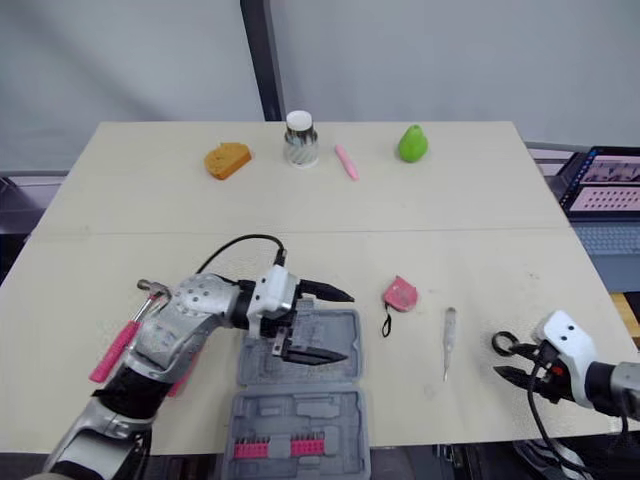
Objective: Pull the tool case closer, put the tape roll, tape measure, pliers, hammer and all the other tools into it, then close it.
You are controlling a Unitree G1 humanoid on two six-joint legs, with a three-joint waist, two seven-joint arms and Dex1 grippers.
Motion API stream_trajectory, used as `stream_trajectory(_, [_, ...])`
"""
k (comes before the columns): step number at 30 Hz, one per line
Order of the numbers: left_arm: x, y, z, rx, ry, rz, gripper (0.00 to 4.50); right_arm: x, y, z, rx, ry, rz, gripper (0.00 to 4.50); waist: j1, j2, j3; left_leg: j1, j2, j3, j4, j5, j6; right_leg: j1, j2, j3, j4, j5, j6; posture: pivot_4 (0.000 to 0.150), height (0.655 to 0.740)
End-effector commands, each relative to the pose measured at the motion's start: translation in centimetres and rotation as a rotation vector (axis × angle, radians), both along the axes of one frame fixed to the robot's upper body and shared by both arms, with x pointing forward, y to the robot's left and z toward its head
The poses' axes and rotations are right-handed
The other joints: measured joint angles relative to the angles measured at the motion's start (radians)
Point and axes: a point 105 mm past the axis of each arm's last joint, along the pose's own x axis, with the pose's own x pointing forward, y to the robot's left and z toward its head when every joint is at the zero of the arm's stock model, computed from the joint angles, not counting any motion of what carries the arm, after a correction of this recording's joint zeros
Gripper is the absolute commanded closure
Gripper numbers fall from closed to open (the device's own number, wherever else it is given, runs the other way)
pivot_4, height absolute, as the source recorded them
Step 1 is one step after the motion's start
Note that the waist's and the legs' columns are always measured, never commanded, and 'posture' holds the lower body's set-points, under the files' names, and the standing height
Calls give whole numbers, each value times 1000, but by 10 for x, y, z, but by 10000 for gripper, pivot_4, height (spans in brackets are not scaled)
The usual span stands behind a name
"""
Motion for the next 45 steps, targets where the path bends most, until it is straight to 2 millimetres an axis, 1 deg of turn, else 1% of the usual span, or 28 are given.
stream_trajectory(1, [-7,-8,-2,-13,-41,-59,0,8,-8,-1,-49,-44,-19,17573,0,0,0,0,0,0,0,0,0,0,0,0,0,0,0,1500,7400])
stream_trajectory(6, [-6,-12,-4,-29,-49,-63,0,14,-11,-5,-49,-67,-33,17573,3,1,0,0,0,0,0,0,1,2,0,-1,-3,1,1,1500,7400])
stream_trajectory(11, [-1,-10,-4,-31,-46,-37,0,18,-9,-7,-31,-74,-37,17573,4,1,0,0,0,-1,0,0,1,2,-1,-1,-4,1,1,1500,7400])
stream_trajectory(17, [0,-10,-2,-36,-44,-28,0,22,-7,-10,-18,-78,-42,17573,3,1,0,0,0,-1,0,0,2,2,-1,-1,-4,2,1,1500,7400])
stream_trajectory(26, [-1,-12,1,-37,-49,-19,0,21,-4,-15,-6,-68,-45,17573,3,1,0,0,0,-1,0,0,2,3,-1,-1,-4,2,1,1500,7400])
stream_trajectory(32, [-2,-13,3,-38,-53,-17,0,23,-4,-14,-10,-81,-55,17573,3,1,0,0,0,-1,0,0,2,3,-1,-1,-4,2,1,1500,7400])
stream_trajectory(35, [-2,-14,4,-38,-53,-16,0,24,-4,-14,-12,-85,-58,26444,3,1,0,0,0,-1,0,0,2,3,-1,-1,-4,2,1,1500,7400])
stream_trajectory(36, [-2,-14,4,-39,-53,-15,0,24,-4,-14,-12,-86,-59,30493,3,1,0,0,0,-1,0,0,2,3,-1,-1,-4,2,1,1500,7400])
stream_trajectory(38, [-2,-14,5,-40,-53,-16,0,24,-5,-14,-12,-91,-62,40996,3,1,0,0,0,-1,0,0,2,3,-1,-1,-4,2,1,1500,7400])
stream_trajectory(39, [-2,-14,5,-40,-53,-15,0,25,-4,-13,-10,-92,-63,44464,3,1,0,0,0,-1,0,0,2,3,-1,-1,-4,2,1,1500,7400])
stream_trajectory(45, [-1,-14,6,-41,-49,-5,0,27,-3,-9,-9,-108,-59,44464,3,1,0,0,0,-1,0,0,2,3,-1,-1,-4,2,1,1500,7400])
